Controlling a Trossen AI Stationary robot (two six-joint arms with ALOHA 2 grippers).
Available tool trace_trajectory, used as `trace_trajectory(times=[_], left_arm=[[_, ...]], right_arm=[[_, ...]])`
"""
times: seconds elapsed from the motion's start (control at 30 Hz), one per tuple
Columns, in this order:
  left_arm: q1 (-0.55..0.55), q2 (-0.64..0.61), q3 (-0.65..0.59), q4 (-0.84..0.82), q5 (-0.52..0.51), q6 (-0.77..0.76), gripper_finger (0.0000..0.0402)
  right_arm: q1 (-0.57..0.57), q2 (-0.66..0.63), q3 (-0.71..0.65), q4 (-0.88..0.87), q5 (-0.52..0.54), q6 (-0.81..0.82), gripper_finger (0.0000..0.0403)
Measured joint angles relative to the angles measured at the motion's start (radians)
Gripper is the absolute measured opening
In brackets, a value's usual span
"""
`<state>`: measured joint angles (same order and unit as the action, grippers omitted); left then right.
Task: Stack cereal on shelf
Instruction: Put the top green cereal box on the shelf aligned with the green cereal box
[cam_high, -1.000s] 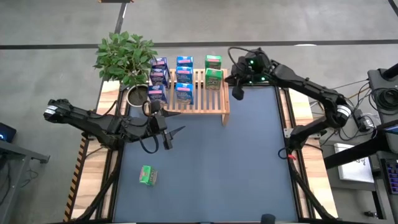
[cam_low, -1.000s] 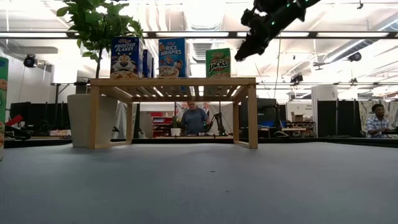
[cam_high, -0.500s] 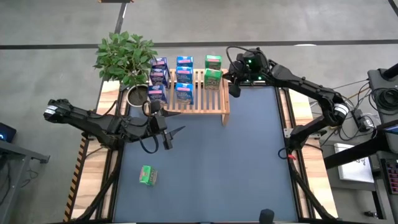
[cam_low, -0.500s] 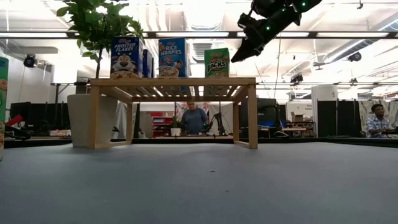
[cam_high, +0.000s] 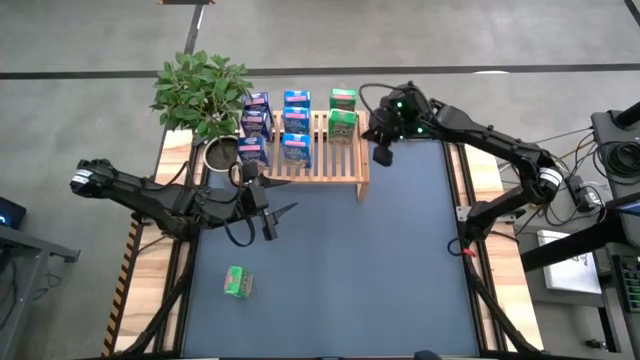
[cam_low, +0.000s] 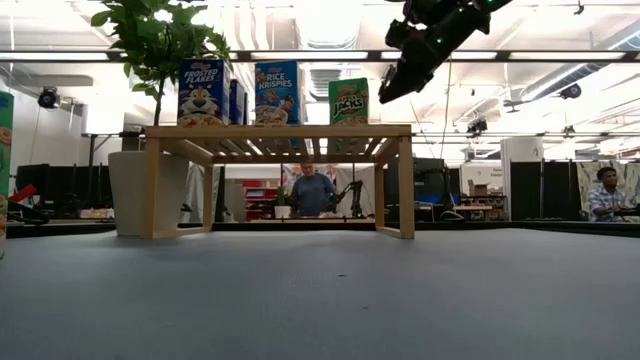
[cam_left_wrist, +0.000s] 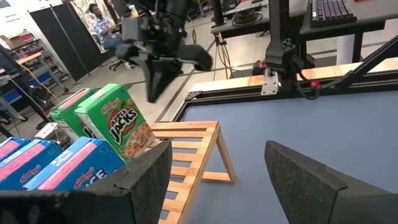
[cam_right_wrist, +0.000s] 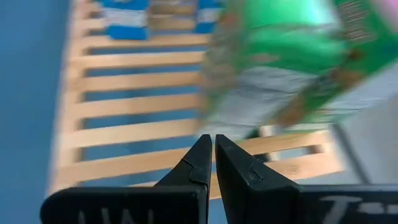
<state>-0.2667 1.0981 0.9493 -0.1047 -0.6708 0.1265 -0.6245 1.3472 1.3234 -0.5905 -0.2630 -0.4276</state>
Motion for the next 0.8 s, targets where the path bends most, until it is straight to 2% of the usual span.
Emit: trace_trajectory(times=[0.1,0.2,0.37,0.8], left_arm=[[0.000,0.000,0.000,0.000,0.000,0.006,0.0240],[0.000,0.000,0.000,0.000,0.000,0.011,0.0240],[0.000,0.000,0.000,0.000,0.000,0.011,0.0240],[0.000,0.000,0.000,0.000,0.000,0.011,0.0240]], right_arm=[[0.032,0.000,-0.029,0.022,-0.026,0.032,0.0013],[0.071,0.002,-0.076,0.137,-0.012,0.070,0.0013],[0.110,0.002,-0.129,0.278,0.079,0.087,0.0013],[0.112,0.002,-0.160,0.344,0.197,0.058,0.0013]])
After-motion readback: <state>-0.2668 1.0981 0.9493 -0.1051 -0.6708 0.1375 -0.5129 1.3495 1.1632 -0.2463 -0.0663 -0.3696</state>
